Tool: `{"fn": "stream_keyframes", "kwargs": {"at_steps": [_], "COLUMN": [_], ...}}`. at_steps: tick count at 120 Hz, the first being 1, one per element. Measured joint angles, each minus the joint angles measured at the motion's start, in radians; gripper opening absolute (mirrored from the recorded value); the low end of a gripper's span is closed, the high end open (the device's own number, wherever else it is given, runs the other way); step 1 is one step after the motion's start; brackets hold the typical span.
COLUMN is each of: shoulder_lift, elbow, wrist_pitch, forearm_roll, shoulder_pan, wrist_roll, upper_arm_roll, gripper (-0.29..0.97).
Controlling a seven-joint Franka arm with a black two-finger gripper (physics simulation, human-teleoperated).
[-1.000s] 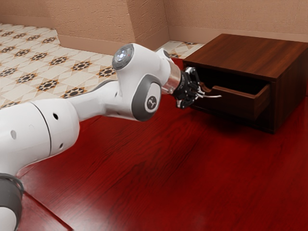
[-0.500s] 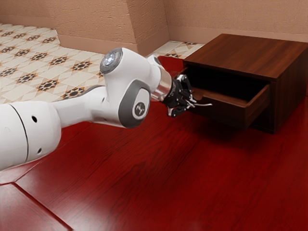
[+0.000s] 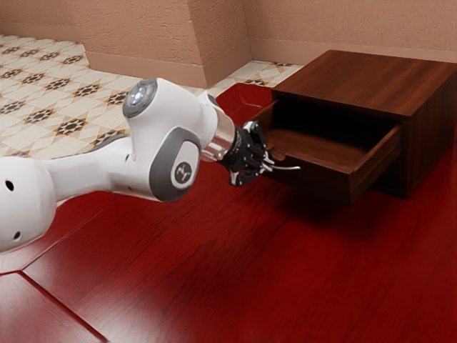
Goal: Pull the drawer handle with one arm to open the drawer
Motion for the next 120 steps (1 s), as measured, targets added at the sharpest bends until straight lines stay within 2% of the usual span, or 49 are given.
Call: {"fn": "stream_keyframes", "kwargs": {"at_steps": [23,42,49,55,66,75,97,120], "shoulder_lift": [-0.051,-0.070,-0.078,-0.080,-0.082,-0.123,-0.188,-0.239], "elbow": [-0.063,-0.056,-0.042,0.023,0.231,0.291,0.290,0.186], "wrist_pitch": [0.001,0.002,-0.002,-0.033,-0.217,-0.397,-0.756,-0.928], "forearm_roll": [0.003,0.010,0.013,0.045,0.109,0.139,0.192,0.155], "shoulder_pan": [-0.014,0.003,0.013,0.021,0.032,0.026,-0.021,0.002], "wrist_roll": [-0.015,-0.018,-0.018,-0.019,-0.019,-0.016,0.048,0.090], "upper_arm_roll": [-0.001,0.016,0.017,0.014,0.001,-0.011,-0.012,-0.012], "gripper": [-0.08,0.28,0.38,0.45,0.53,0.58,0.64,0.67]}}
